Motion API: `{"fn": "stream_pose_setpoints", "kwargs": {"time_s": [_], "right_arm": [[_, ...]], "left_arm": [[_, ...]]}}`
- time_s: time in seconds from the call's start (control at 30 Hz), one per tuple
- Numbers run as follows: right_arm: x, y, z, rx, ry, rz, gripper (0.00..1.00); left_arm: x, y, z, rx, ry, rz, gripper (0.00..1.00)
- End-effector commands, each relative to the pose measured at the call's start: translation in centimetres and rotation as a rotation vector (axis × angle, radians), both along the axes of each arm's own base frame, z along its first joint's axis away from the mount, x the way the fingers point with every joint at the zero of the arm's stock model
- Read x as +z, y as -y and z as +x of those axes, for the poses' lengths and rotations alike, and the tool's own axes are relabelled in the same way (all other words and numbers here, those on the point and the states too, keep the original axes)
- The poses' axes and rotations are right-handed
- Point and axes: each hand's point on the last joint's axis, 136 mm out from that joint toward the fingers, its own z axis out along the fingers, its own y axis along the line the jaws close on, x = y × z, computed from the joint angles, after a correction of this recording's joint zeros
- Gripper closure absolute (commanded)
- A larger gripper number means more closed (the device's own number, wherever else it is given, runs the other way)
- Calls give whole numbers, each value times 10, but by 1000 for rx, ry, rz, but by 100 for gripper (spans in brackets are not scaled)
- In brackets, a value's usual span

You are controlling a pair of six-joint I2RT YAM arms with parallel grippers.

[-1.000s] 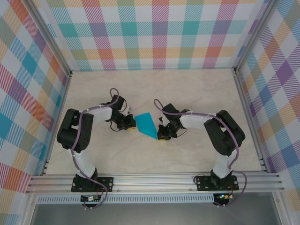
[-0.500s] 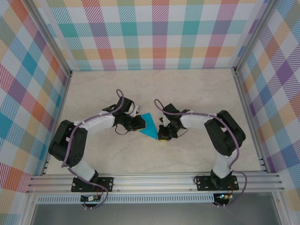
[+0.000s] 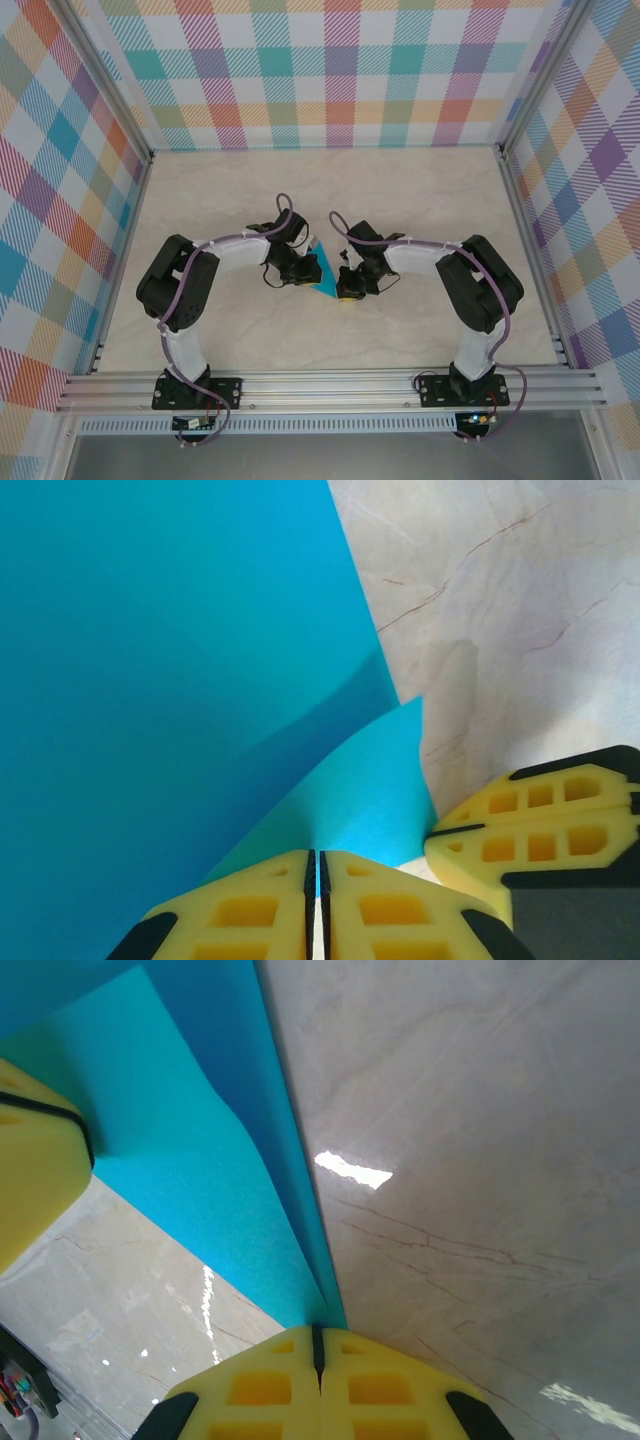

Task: Fold a paper plane with a square sheet of paper (fold left side to right side)
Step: Third fold the triangle at the center of the table.

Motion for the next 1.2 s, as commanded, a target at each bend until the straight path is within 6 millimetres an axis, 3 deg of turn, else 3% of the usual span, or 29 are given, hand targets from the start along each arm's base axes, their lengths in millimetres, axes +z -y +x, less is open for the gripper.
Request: {"fn": "stream_pose_setpoints", "kwargs": {"time_s": [0.0,0.77,1.17], "right_arm": [[-29,31,-25,0,-111,-157,100],[-31,34,-27,6,-116,-179,100],[-33,36,-29,5,-126,-184,100]], "left_arm": [[-3,-5,-1,-31,-9,33,88],[-26,-42,1,-17,-87,111,91],[-23,-68,-3,0,-91,101,91]]}}
